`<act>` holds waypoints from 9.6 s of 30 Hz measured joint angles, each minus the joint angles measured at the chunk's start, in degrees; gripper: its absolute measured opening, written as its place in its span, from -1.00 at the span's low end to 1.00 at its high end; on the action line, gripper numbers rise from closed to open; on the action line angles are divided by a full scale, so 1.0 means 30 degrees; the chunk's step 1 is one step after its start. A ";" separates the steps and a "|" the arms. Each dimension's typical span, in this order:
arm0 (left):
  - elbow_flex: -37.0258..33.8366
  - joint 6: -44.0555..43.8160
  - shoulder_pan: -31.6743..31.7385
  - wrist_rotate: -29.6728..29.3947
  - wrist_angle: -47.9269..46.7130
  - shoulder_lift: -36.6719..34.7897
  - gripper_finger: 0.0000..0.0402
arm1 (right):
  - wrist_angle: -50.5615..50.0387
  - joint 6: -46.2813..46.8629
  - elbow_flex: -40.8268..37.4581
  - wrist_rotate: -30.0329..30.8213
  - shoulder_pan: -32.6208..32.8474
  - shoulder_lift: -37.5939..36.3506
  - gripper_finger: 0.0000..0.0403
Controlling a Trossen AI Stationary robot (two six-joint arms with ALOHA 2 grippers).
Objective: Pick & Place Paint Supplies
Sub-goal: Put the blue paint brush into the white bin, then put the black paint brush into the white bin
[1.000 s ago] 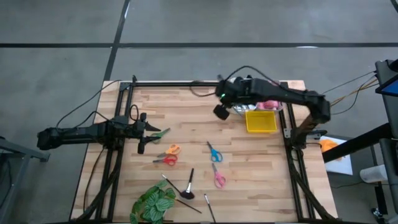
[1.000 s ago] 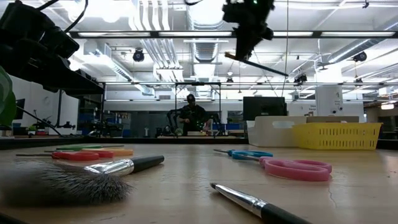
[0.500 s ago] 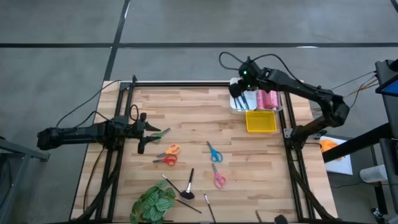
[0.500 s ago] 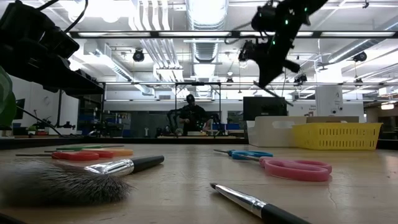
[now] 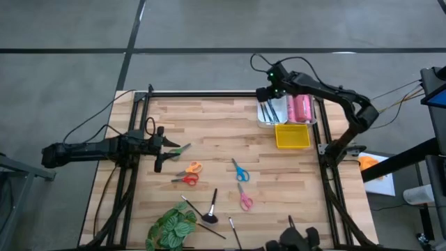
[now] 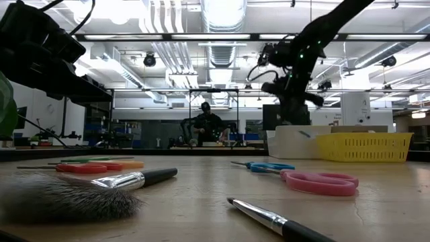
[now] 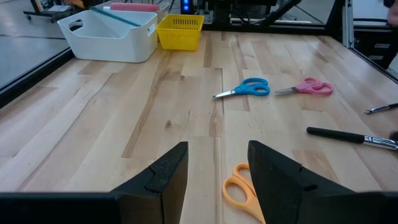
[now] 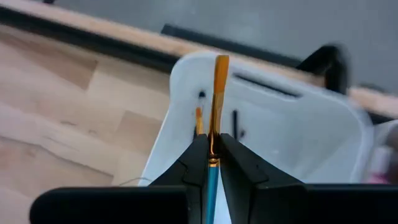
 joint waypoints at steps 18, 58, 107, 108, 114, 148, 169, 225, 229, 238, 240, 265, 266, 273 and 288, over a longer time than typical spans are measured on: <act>0.0000 0.0000 0.0002 -0.0005 -0.0007 0.0001 -0.16 | 0.0135 0.0537 -0.0036 -0.0341 -0.0189 0.1840 -0.85; -0.0007 0.0000 0.0000 -0.0006 -0.0006 0.0000 -0.16 | 0.0199 -0.0983 -0.0210 -0.1629 0.1455 -0.2408 -0.42; -0.0002 -0.0002 0.0001 -0.0005 -0.0005 0.0007 -0.16 | -0.7795 2.0415 1.1801 0.3503 2.4336 0.8061 -0.42; 0.0000 -0.0007 0.0003 -0.0007 -0.0007 0.0003 -0.16 | -0.8315 2.0409 1.2615 0.3498 2.4447 0.8596 -0.42; -0.0001 -0.0004 0.0005 0.0001 -0.0004 0.0004 -0.16 | -1.0306 2.0054 1.7000 0.2510 2.4693 1.1735 -0.42; -0.0005 -0.0003 0.0004 -0.0007 -0.0004 0.0007 -0.16 | -1.0594 2.1156 1.9964 0.0859 2.6760 1.6950 -0.42; -0.0007 -0.0004 -0.0001 -0.0007 -0.0007 0.0007 -0.16 | -1.1779 2.1185 1.9373 -0.0126 2.6738 1.6826 -0.77; -0.0007 -0.0003 0.0007 -0.0001 -0.0007 0.0007 -0.16 | -1.4794 1.9101 1.9700 0.4732 2.5343 1.2252 -0.91; -0.0005 0.0000 0.0003 -0.0003 -0.0001 -0.0001 -0.16 | -1.5168 1.8075 1.9644 0.6002 2.4587 1.1302 -0.91; -0.0003 -0.0004 0.0005 -0.0001 -0.0007 0.0007 -0.16 | -1.6037 1.4998 1.9562 0.8518 2.2078 0.9555 -0.91; -0.0007 0.0000 0.0004 -0.0004 -0.0001 0.0001 -0.16 | -1.6196 1.4159 1.9535 0.8624 2.1405 0.9234 -0.91; -0.0007 0.0000 0.0002 -0.0007 -0.0007 0.0007 -0.16 | -1.5016 -0.3288 1.9263 0.9140 1.0945 0.7982 -0.91; -0.0005 -0.0005 -0.0001 -0.0007 -0.0005 0.0001 -0.16 | -1.4841 -0.3978 1.9263 0.8714 1.0386 0.7982 -0.91; -0.0007 0.0000 0.0004 0.0001 -0.0007 0.0007 -0.16 | -1.2461 -0.7517 1.8612 0.3335 0.6652 0.7982 -0.91; 0.0000 0.0000 0.0000 0.0000 0.0000 0.0000 -0.16 | -0.8893 -0.5602 1.2046 0.1368 0.2900 0.4802 -0.91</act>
